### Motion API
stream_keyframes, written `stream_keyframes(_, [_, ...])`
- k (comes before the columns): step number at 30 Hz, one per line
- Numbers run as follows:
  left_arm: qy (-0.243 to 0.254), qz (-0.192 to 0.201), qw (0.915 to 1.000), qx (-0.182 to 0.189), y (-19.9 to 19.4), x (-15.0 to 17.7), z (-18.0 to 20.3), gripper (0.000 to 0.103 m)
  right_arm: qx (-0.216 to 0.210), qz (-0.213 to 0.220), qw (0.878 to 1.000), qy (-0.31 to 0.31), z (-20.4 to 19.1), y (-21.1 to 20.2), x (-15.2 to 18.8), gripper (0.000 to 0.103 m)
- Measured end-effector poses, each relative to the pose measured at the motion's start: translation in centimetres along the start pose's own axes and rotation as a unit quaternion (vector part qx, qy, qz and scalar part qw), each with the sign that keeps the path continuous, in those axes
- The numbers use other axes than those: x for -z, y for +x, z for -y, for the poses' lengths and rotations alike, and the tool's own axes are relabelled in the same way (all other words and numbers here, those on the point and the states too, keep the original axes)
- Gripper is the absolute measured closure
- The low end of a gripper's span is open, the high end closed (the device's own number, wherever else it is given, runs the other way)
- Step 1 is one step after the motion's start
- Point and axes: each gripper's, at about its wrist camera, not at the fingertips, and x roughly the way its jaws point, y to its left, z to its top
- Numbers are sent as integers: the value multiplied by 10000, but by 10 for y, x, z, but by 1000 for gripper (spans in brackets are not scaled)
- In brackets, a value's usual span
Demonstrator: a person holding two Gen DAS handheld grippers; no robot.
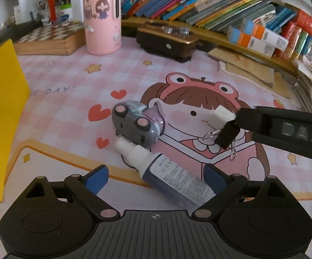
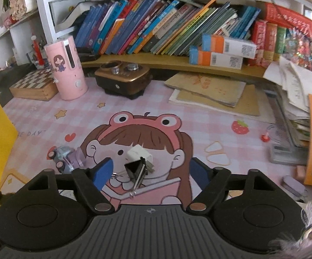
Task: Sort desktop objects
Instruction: 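Grasp the black binder clip with the right tool while the left tool approaches the spray bottle, then grasp the white spray bottle with the left tool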
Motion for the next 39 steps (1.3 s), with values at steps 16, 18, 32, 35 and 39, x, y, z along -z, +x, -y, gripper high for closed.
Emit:
stream_keyframes(16, [375,115,9983,-431,-13,23,-4,60,-157,-572,9980,200,-4,43,6,43])
stream_keyframes(18, [374,171,9983,-406,-14,25,-5,60,-170,-611,9978,212,-3,46,8,44])
stream_keyframes(32, [453,296,9984,-154,-22,36,-10,72,-255,-268,9988,-318,-4,49,20,79])
stream_keyframes(35, [232,335,9991,-111,-27,35,-18,72,-268,-96,9989,-368,-2,39,19,79])
stream_keyframes(39, [51,505,9987,-57,-40,32,-25,72,-288,-71,9990,-319,-2,27,19,79])
